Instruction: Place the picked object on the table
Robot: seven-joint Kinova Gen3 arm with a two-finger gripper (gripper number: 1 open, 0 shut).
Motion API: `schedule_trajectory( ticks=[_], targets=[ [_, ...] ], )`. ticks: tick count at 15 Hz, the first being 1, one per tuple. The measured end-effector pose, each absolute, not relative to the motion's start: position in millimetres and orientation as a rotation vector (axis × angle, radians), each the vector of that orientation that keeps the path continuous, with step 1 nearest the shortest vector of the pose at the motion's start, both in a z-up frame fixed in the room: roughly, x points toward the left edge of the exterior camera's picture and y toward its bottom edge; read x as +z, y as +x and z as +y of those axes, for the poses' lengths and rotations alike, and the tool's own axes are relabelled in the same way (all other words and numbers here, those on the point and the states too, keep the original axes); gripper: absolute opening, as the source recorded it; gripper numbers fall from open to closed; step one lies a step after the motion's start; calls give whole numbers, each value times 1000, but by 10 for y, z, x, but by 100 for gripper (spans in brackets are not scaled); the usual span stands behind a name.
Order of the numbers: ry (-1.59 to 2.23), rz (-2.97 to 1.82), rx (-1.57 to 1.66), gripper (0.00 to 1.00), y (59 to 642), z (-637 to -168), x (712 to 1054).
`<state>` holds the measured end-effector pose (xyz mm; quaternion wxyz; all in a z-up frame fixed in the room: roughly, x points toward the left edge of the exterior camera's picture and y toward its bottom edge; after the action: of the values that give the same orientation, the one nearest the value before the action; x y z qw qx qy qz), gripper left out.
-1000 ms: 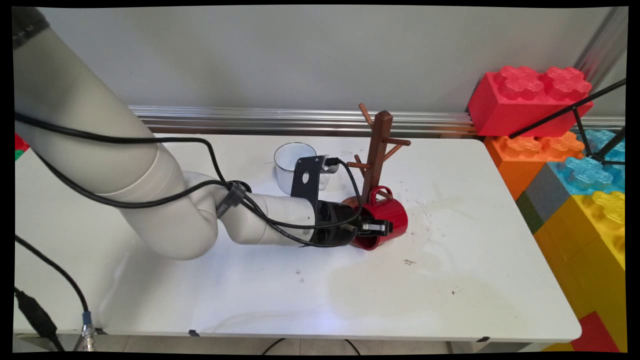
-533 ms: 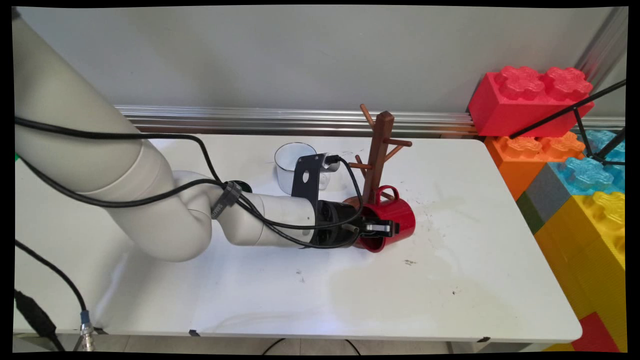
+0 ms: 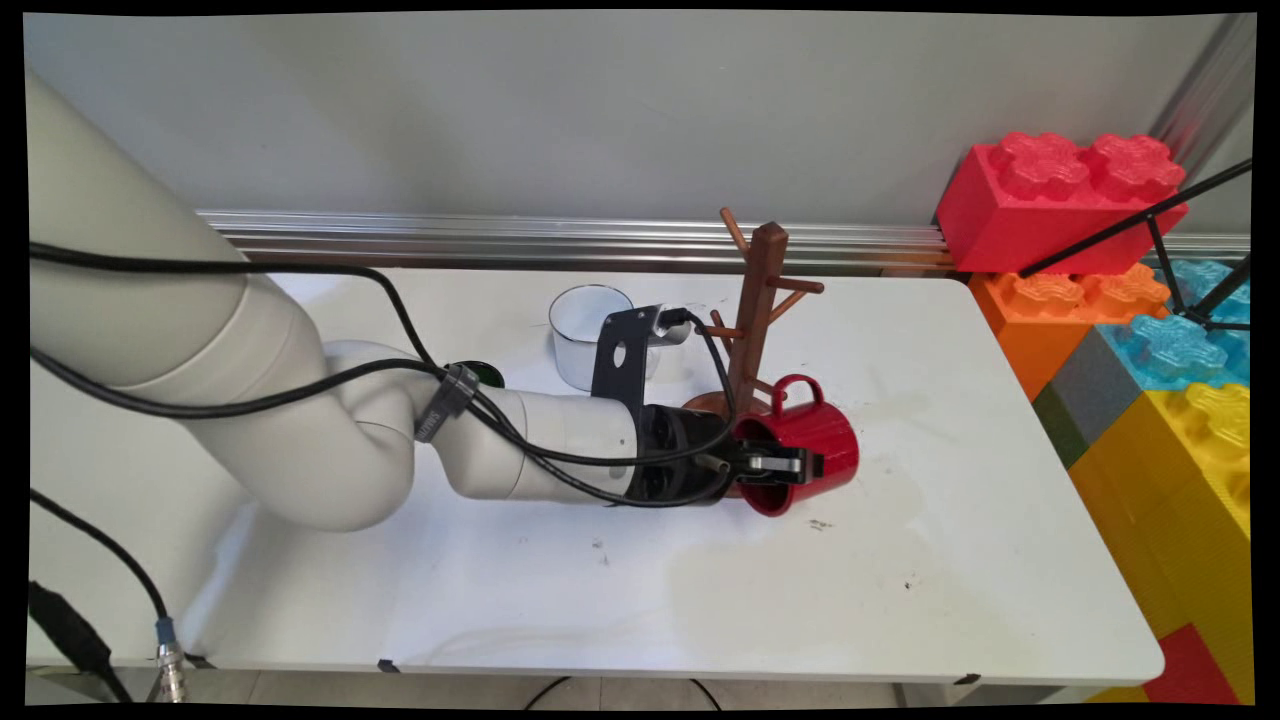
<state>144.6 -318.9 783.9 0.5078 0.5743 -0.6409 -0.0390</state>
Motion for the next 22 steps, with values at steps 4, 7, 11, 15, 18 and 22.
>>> schedule_trajectory(
  ticks=[4, 7, 11, 15, 18, 22],
  targets=[
    [1372, -1544, -122, 0, 1408, -3112, 7906],
    [1362, -1558, -146, 0, 1403, -3028, 7965],
    [1338, -1615, -158, 0, 1485, -2917, 8063],
    [1302, -1711, -134, 0, 1687, -2867, 8221],
    [1275, -1772, -108, 0, 1845, -2870, 8355],
    [1252, -1836, -78, 0, 2000, -2878, 8494]
  ],
)
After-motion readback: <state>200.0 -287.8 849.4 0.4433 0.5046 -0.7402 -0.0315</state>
